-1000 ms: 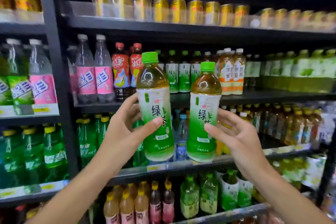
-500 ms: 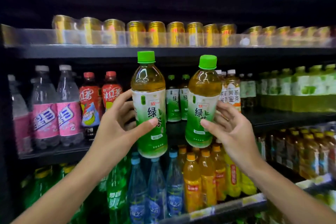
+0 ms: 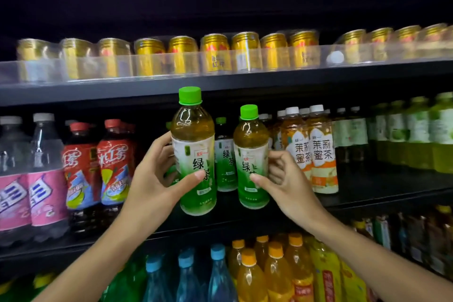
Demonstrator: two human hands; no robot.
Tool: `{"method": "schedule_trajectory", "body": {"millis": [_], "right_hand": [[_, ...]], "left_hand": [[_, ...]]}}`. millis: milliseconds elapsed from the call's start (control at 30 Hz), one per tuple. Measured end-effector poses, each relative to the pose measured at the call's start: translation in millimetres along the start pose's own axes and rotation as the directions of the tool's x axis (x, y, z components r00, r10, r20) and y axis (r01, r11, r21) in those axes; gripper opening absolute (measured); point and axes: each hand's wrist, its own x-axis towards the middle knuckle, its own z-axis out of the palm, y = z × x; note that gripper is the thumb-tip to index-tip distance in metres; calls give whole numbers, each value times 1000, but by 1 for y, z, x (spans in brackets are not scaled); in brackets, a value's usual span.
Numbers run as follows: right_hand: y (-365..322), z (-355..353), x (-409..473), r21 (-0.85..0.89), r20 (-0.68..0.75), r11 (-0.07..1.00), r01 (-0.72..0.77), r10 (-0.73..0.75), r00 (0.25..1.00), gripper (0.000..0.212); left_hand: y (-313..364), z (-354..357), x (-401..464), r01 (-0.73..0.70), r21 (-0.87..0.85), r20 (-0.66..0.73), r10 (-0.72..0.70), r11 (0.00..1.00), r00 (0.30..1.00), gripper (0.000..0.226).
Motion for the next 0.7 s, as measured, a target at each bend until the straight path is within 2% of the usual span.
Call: {"method": "schedule_trajectory", "body": {"millis": [200, 400, 533, 633, 667, 700], "right_hand": [[22, 1, 32, -41, 51, 997, -68, 71, 996, 53], [34, 4, 51, -124, 24, 984, -124, 128, 991, 51], [45, 7, 55, -208, 6, 970, -128, 132, 991, 63], [39, 12, 43, -420, -24, 907, 23, -36, 999, 102], [33, 11, 38, -534, 6, 835, 129, -149, 989, 114], [27, 9, 35, -653, 75, 715, 249, -266, 961, 122]], "left_hand": [[-9, 11, 10, 32, 15, -13, -32, 999, 999, 73], [-13, 14, 11, 78, -16, -29, -79, 997, 996, 68], [-16, 14, 7, 99, -1, 1, -99, 995, 995, 65], [-16, 12, 5, 110, 9, 0, -110, 994, 994, 67], [-17, 12, 4, 118, 12, -1, -118, 993, 993, 68], [-18, 11, 4, 125, 14, -2, -125, 992, 992, 69]]}}
